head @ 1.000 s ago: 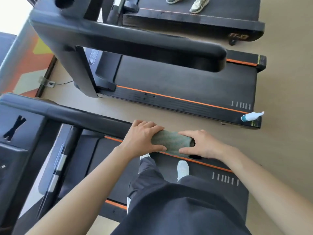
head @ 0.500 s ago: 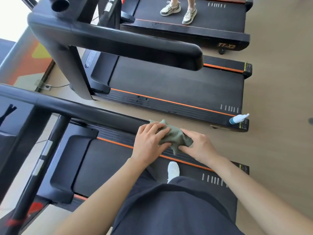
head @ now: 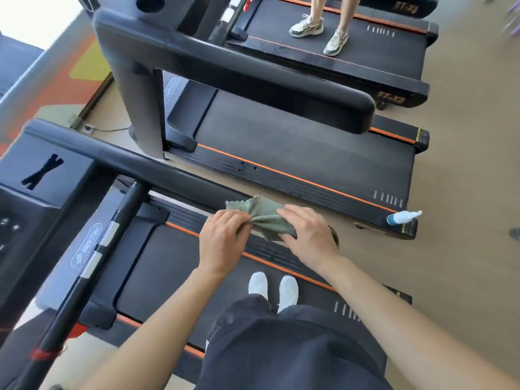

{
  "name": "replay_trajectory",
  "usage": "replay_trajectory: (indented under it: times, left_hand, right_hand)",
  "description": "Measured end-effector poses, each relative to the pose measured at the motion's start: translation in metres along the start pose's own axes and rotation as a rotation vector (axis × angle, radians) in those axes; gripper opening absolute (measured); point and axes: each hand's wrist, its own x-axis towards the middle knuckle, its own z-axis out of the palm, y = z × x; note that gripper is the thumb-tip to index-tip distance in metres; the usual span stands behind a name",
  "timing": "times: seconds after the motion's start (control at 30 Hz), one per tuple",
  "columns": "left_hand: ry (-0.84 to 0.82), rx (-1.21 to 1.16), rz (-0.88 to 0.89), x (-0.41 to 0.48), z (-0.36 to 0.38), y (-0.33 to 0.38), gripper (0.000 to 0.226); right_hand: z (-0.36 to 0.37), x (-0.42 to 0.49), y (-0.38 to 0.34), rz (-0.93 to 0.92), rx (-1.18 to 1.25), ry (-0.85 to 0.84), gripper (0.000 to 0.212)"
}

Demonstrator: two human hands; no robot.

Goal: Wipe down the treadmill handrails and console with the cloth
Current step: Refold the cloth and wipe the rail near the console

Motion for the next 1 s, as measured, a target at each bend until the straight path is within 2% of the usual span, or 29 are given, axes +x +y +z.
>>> replay_trajectory:
  times: [0.1, 0.2, 0.27, 0.37, 0.43, 0.47, 0.57, 0.63, 0.7, 0.77, 0.83, 0.9, 1.0]
  left_hand:
    - [-0.048, -0.243, -0.385, -0.013, -0.018, -0.007, 0.007]
    - [-0.062, -0.521, -0.526, -0.021, -0.033, -0.012, 0.003]
    - [-0.079, -0.641, -0.603, -0.023, -0.041, -0.009, 0.008]
    - [-0.172, -0.961, -0.808, -0.021, -0.048, -0.004, 0.007]
    - [-0.215, -1.187, -0.976, -0.023, -0.049, -0.004, 0.024]
    - [-0.200, -1.218, -1.021, -0.025, -0.049, -0.005, 0.024]
    - [-0.068, -1.210, -1.144, -0.035, -0.055, -0.014, 0.014]
    - [0.039, -1.216, -1.267, -0.041, -0.054, -0.031, 0.015]
    - [0.158, -1.191, -1.370, -0.046, -0.045, -0.059, 0.018]
    - [0.286, -1.205, -1.434, -0.044, -0.034, -0.083, 0.021]
    - [0.422, -1.297, -1.532, -0.030, -0.024, -0.101, 0.025]
    - [0.557, -1.458, -1.622, -0.011, -0.017, -0.115, 0.031]
    - [0.640, -1.640, -1.583, 0.015, -0.004, -0.132, 0.035]
  right_hand:
    - [0.004, 0.014, -0.019, -0.094, 0.011, 0.039, 0.035]
    - [0.004, 0.023, -0.039, -0.138, 0.079, 0.009, 0.024]
    - [0.004, 0.025, -0.053, -0.143, 0.139, -0.020, 0.020]
    - [0.012, 0.022, -0.074, -0.149, 0.211, -0.101, 0.022]
    - [0.020, 0.015, -0.084, -0.172, 0.229, -0.196, 0.027]
    - [0.025, 0.010, -0.087, -0.186, 0.239, -0.242, 0.031]
    - [0.028, 0.006, -0.094, -0.176, 0.300, -0.325, 0.039]
    - [0.024, 0.012, -0.092, -0.212, 0.262, -0.241, 0.038]
    - [0.023, 0.026, -0.082, -0.273, 0.123, -0.099, 0.040]
    - [0.023, 0.043, -0.070, -0.235, -0.033, -0.077, 0.052]
    - [0.023, 0.058, -0.060, -0.123, -0.139, -0.203, 0.068]
    - [0.022, 0.067, -0.051, -0.041, -0.129, -0.356, 0.077]
    - [0.015, 0.072, -0.042, -0.027, -0.046, -0.449, 0.081]
